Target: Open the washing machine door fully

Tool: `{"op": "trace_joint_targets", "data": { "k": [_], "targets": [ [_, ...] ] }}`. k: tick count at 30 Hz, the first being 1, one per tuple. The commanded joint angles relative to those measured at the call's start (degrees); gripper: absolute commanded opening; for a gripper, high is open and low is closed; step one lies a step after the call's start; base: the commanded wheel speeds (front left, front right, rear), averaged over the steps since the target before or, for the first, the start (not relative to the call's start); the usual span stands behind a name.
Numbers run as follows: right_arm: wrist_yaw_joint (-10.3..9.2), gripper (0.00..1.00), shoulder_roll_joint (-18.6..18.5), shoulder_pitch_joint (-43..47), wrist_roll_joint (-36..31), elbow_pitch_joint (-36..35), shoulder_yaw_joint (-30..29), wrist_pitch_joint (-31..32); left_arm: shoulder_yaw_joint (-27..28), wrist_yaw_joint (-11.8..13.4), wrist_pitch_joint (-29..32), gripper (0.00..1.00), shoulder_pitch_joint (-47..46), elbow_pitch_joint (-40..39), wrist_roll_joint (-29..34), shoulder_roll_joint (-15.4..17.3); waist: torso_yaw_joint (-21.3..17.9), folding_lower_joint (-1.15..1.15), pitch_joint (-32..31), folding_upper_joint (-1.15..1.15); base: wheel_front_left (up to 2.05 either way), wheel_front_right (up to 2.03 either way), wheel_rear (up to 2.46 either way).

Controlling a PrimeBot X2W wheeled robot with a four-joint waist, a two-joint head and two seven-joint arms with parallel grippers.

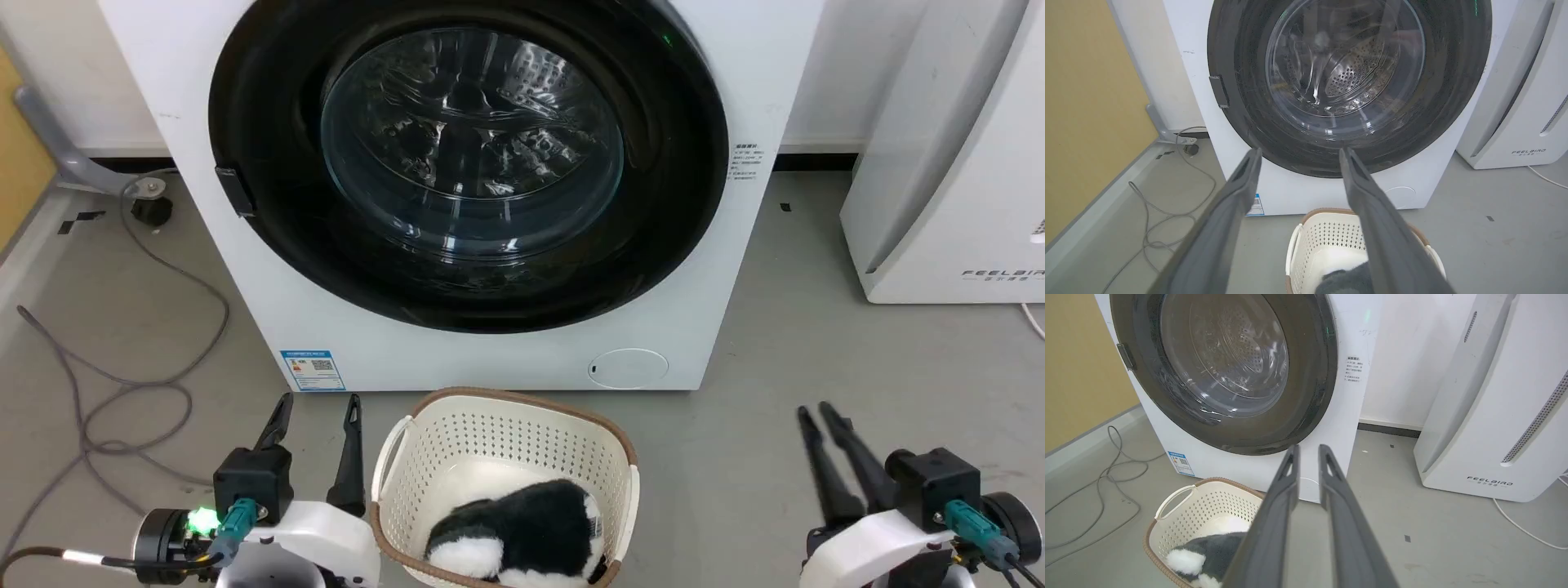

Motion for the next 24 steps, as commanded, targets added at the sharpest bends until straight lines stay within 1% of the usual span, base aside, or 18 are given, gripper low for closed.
{"op": "trace_joint_targets", "data": {
  "k": [1,11,13,16,24],
  "targets": [
    [0.05,0.00,0.0,0.3,0.5,0.3,-0.1,-0.5,-0.2,0.1,-0.5,1.00,-0.3,0.3,-0.4,0.0,0.0,0.00,0.0,0.00,0.00,0.00,0.00],
    [0.08,0.00,0.0,0.4,3.8,1.0,-0.5,-1.8,-1.4,0.4,-1.8,1.00,-0.5,0.8,-2.0,0.0,-0.2,0.00,0.0,0.00,0.00,0.00,0.00],
    [0.08,0.00,0.0,0.3,5.6,1.2,-0.6,-2.1,-1.6,0.5,-2.1,1.00,-0.5,0.9,-2.2,0.0,-0.3,0.00,0.0,0.00,0.00,0.00,0.00],
    [0.09,0.00,0.0,-0.2,9.1,1.7,-1.0,-2.6,-1.8,0.6,-2.4,1.00,-0.6,1.1,-2.4,0.0,-0.3,0.00,0.0,0.00,0.00,0.00,0.00],
    [0.12,0.00,0.0,-2.6,24.3,3.2,-1.8,-3.6,-2.6,0.9,-3.4,1.00,-0.8,1.5,-3.6,0.0,-0.5,0.00,0.1,0.00,0.00,0.00,0.00]
  ]
}}
